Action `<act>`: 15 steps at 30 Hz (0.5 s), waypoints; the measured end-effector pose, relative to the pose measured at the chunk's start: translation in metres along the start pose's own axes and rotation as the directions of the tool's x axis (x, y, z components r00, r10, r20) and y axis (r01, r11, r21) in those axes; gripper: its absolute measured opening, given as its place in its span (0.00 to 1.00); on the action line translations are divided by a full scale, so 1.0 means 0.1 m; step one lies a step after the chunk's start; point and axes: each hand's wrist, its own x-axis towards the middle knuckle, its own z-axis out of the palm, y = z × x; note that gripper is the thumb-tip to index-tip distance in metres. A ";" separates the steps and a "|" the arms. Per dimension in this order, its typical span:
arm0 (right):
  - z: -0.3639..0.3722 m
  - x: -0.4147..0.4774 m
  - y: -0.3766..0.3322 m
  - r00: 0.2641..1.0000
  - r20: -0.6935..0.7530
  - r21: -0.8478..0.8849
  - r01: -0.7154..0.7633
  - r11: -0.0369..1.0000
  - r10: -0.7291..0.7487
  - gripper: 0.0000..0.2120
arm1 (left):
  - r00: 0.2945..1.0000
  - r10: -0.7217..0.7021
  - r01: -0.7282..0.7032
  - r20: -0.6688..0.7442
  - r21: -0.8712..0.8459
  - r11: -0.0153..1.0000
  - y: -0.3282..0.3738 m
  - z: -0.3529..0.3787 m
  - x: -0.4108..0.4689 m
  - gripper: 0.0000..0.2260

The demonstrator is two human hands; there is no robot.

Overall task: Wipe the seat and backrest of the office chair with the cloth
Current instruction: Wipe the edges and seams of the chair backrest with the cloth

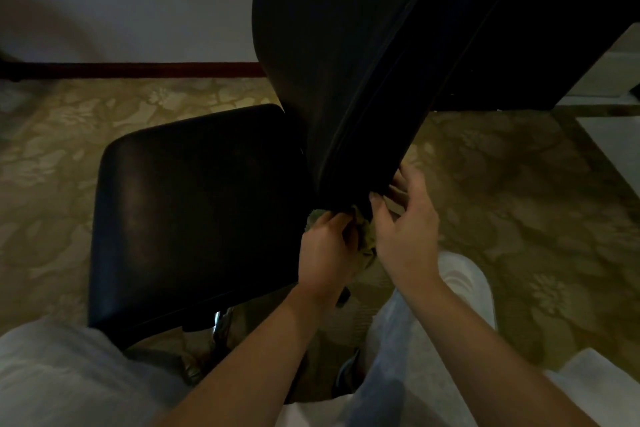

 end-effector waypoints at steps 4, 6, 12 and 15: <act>0.00 0.00 0.01 1.000 0.006 0.009 0.021 1.000 -0.021 0.24 | 0.971 -0.033 0.006 0.237 0.112 0.994 -0.16 0.05 -0.02 0.10; -0.01 0.01 0.01 0.999 0.020 0.018 0.031 0.999 -0.031 0.24 | 0.916 -0.045 -0.045 0.399 0.215 0.975 -0.18 -0.01 -0.05 0.10; -0.02 0.01 0.03 0.999 0.034 0.019 0.028 0.999 -0.028 0.25 | 0.994 0.029 -0.031 0.104 0.024 0.999 -0.21 -0.25 -0.15 0.09; 0.01 -0.01 0.01 1.000 0.012 0.031 0.023 0.999 -0.024 0.25 | 0.997 0.074 -0.073 0.020 -0.043 0.996 -0.19 -0.26 -0.11 0.09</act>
